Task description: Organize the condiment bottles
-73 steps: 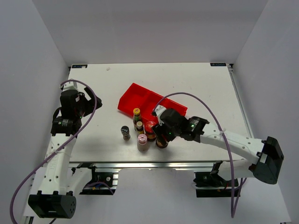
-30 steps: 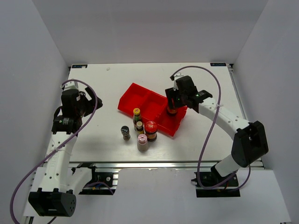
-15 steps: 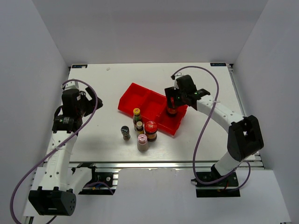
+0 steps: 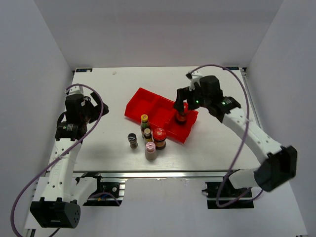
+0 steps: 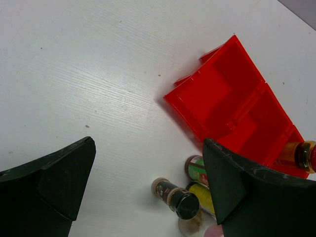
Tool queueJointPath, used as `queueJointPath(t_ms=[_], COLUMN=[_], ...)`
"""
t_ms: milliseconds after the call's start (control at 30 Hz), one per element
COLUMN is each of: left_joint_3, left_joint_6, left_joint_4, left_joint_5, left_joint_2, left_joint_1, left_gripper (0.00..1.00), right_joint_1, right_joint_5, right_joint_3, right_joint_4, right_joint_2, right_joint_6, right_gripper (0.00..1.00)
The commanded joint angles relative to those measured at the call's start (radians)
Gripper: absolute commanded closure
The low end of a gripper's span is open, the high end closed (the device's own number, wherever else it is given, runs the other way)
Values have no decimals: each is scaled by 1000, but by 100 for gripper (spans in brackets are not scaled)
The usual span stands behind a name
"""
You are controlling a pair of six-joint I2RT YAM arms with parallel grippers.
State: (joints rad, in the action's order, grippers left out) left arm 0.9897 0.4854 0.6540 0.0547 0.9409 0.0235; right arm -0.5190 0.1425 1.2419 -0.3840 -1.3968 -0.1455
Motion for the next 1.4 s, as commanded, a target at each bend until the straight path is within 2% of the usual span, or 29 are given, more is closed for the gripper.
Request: queueJointPath(t_ms=[0,200,333,533,767,1167,1367], left_joint_3=[-8,-8,-11,-16,-36,-34,-33], left_joint_6=[-13,-13,-13,-14,-21,-31,-33], left_joint_4=[-5,-8,-8,-13,-48,-40,-36], left_joint_5=[-13,-36,-52,-101,-200,-219,-222], left_joint_2=[-2,10,25,50,59,78,79], left_joint_1=[-4,-4,-4,-4,-4,-4,-4], left_gripper=[0,0,0,0,0,0,0], right_joint_1=[-30,-182,-294,-397,-441,-501,-500], right_joint_5=[174,76,19,-84,-133,-342,-345], right_joint_3=[-73,-122,-124,-87,-46,21,42], right_joint_4=[14,-44,-58,-78,-75,-113,-102], right_joint_2=[148,202,164,62,-33,-166,-203], right_joint_6=[4,9,0,-19,-29,-45,-48], right_gripper=[11,10,11,11,11,11,11])
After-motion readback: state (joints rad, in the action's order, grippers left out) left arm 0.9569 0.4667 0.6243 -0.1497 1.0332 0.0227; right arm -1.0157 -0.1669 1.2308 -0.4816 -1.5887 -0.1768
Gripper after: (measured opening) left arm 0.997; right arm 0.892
